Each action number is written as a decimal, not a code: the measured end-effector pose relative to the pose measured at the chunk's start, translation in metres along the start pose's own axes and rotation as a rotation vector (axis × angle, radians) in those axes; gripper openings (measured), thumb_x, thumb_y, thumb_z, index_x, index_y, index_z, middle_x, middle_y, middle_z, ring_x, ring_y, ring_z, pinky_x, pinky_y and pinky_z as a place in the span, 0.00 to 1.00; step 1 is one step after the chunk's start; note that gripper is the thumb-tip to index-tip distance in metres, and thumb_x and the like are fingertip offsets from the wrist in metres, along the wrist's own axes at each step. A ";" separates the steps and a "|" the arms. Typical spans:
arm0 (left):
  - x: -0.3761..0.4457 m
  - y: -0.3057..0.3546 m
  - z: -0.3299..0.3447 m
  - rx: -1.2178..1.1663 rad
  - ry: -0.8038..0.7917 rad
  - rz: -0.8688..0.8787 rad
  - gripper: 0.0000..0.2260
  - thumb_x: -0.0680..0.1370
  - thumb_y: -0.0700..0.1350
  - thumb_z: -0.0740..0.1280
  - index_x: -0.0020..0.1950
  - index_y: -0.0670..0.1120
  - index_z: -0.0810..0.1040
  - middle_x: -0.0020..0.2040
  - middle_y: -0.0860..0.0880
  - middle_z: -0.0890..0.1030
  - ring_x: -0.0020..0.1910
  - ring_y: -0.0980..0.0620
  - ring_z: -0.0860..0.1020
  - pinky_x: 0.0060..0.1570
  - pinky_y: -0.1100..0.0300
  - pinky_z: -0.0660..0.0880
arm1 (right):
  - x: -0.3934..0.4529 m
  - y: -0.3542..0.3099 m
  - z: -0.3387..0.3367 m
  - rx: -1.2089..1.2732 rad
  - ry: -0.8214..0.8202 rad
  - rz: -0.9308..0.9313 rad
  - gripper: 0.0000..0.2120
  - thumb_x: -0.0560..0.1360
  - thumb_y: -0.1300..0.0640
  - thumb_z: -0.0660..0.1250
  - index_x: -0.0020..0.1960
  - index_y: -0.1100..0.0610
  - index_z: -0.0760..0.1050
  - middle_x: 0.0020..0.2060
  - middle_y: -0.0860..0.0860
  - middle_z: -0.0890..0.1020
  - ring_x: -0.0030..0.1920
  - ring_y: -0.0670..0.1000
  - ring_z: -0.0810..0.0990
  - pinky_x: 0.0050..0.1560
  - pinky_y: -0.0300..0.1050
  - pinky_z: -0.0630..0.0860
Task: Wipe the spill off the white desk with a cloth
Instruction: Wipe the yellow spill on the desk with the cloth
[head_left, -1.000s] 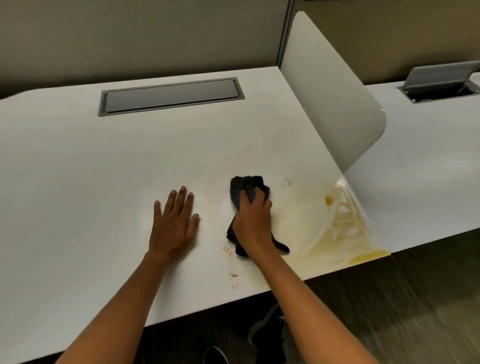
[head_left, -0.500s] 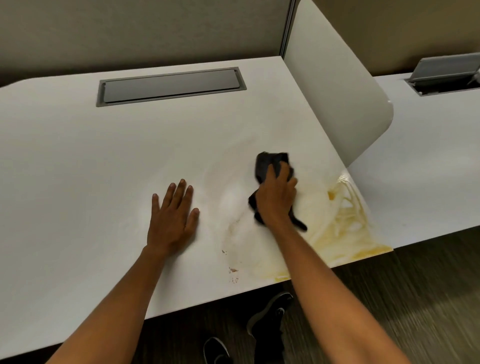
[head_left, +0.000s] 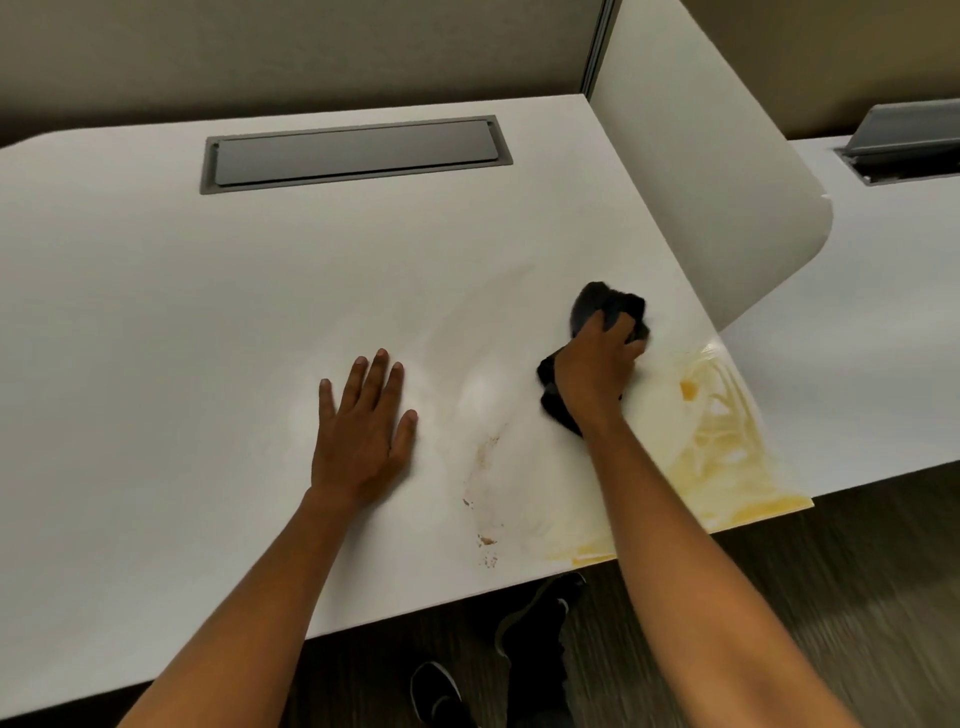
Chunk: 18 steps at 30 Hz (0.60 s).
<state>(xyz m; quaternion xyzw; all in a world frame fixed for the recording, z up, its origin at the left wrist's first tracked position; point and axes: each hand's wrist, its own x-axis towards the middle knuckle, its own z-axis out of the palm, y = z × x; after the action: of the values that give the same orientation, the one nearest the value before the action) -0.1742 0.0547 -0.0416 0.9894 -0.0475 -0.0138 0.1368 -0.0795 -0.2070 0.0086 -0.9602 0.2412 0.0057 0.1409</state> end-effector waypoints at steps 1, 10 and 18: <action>0.001 -0.003 -0.002 0.004 0.001 -0.003 0.29 0.82 0.58 0.46 0.82 0.50 0.52 0.83 0.51 0.48 0.82 0.50 0.45 0.78 0.40 0.42 | -0.017 -0.009 0.005 0.015 -0.025 -0.043 0.28 0.78 0.60 0.61 0.77 0.57 0.58 0.76 0.59 0.54 0.73 0.68 0.55 0.67 0.54 0.68; 0.005 -0.007 -0.008 -0.085 -0.013 -0.020 0.28 0.82 0.55 0.42 0.82 0.48 0.51 0.83 0.52 0.48 0.81 0.53 0.44 0.78 0.43 0.39 | -0.165 -0.043 0.025 -0.008 -0.272 -0.405 0.39 0.75 0.58 0.70 0.78 0.57 0.53 0.77 0.59 0.50 0.69 0.66 0.60 0.65 0.52 0.71; -0.017 -0.018 -0.020 -0.149 -0.061 -0.019 0.32 0.81 0.58 0.44 0.82 0.46 0.49 0.83 0.50 0.47 0.81 0.52 0.42 0.79 0.45 0.39 | -0.164 0.020 0.013 -0.084 -0.123 -0.556 0.28 0.78 0.57 0.61 0.76 0.49 0.58 0.77 0.54 0.55 0.60 0.62 0.68 0.55 0.54 0.72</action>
<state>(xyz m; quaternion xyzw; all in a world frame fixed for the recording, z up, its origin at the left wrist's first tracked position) -0.1887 0.0787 -0.0266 0.9759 -0.0411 -0.0486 0.2086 -0.2329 -0.1443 0.0039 -0.9923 -0.0409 0.0350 0.1114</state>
